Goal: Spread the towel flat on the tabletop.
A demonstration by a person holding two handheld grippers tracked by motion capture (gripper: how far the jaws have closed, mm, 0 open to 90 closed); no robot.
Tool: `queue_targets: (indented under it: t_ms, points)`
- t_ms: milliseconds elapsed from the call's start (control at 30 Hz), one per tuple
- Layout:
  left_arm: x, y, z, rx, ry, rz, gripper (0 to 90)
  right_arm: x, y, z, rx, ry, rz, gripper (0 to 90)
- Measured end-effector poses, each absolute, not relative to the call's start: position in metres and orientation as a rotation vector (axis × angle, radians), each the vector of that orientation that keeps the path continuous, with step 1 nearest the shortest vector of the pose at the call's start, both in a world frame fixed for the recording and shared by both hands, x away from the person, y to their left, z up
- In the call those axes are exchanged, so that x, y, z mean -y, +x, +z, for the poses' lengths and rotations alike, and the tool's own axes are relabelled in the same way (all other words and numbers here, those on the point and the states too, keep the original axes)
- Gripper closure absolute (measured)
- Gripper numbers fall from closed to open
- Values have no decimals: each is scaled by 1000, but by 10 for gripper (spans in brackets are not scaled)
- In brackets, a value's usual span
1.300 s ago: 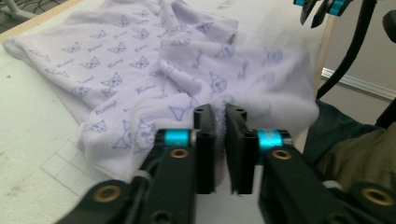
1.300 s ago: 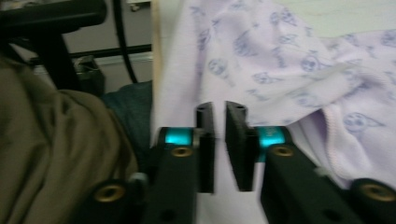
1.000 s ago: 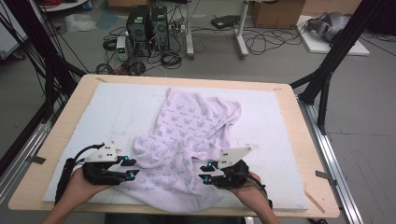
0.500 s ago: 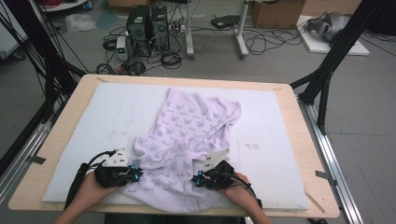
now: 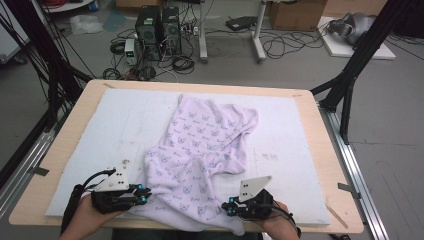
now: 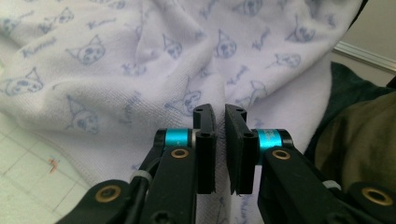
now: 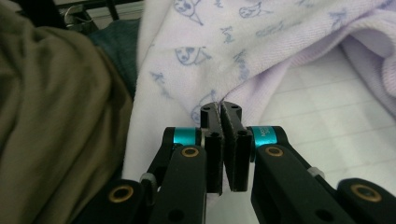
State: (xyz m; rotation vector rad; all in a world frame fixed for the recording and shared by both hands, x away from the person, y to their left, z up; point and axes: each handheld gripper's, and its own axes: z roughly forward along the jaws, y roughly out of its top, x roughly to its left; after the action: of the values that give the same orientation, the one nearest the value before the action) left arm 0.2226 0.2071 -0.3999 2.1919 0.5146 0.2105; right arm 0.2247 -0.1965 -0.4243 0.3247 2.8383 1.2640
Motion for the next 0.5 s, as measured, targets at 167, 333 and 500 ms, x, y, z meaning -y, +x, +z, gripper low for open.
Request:
queue_targets:
  t_ms: [167, 333, 500]
  points:
    - [-207, 234, -399, -533, 2186, 249, 636, 202, 228, -411, -2781, 366, 1331, 792]
    - [-207, 252, -407, -585, 2189, 300, 564, 199, 255, -403, -2694, 434, 1348, 714]
    - [-203, 266, -418, -625, 2198, 322, 545, 184, 286, -407, -2638, 487, 1351, 648]
